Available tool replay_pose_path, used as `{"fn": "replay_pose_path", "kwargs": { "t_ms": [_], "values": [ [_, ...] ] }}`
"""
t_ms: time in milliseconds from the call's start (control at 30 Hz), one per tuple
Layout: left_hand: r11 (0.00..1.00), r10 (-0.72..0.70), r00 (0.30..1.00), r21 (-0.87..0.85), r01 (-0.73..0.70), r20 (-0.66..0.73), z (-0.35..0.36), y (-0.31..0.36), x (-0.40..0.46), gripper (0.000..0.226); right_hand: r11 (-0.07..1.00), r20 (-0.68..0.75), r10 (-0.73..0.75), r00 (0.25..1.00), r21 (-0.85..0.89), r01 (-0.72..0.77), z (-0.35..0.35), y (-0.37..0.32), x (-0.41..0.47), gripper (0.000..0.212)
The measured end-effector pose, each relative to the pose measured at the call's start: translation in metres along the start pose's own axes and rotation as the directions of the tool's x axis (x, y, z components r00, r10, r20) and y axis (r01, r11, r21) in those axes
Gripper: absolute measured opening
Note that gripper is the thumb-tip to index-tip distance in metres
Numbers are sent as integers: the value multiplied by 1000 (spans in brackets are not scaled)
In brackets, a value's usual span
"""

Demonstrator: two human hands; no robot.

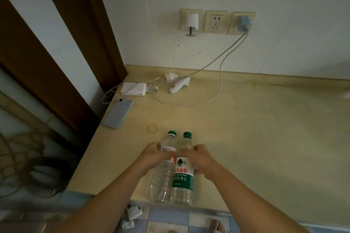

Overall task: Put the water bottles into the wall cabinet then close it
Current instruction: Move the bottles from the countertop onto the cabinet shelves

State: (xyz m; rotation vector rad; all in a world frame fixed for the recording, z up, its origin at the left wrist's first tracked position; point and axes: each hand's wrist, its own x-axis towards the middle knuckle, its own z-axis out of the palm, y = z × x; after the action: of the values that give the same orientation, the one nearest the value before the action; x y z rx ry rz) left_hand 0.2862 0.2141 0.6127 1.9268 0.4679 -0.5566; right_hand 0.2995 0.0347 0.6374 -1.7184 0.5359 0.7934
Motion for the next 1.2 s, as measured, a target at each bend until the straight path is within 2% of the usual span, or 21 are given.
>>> {"fn": "replay_pose_path", "kwargs": {
  "t_ms": [200,300,367,467,533,600,767,967,1200],
  "values": [
    [973,-54,997,-223,64,52,-1,-2,-1,37,998,6,-4,1000,58,4,-4,4,2,60],
    [946,28,997,-325,-3,72,-5,3,-4,40,995,13,-73,997,64,72,-15,0,0,55],
    [927,123,992,-359,-106,27,-10,11,-6,55,983,-11,-168,986,68,168,-24,-9,-4,62],
    [906,274,958,-312,-285,-81,-18,32,-12,78,912,-38,-408,912,-75,404,-39,-29,-16,67],
    [894,352,924,-238,-379,-146,-20,45,-13,79,838,-31,-531,847,-172,518,-46,-39,-24,67],
    [878,404,889,-180,-443,-213,-19,56,-12,76,791,-55,-595,802,-215,572,-50,-48,-27,66],
    [847,452,835,-142,-512,-313,-11,64,-12,71,743,-67,-643,763,-297,600,-52,-55,-24,73],
    [858,424,843,-153,-491,-332,-8,47,-9,75,737,-78,-648,757,-313,599,-51,-34,-8,73],
    [871,422,865,-143,-470,-272,-7,45,-5,78,713,-51,-673,738,-308,630,-56,-33,5,77]
  ]
}}
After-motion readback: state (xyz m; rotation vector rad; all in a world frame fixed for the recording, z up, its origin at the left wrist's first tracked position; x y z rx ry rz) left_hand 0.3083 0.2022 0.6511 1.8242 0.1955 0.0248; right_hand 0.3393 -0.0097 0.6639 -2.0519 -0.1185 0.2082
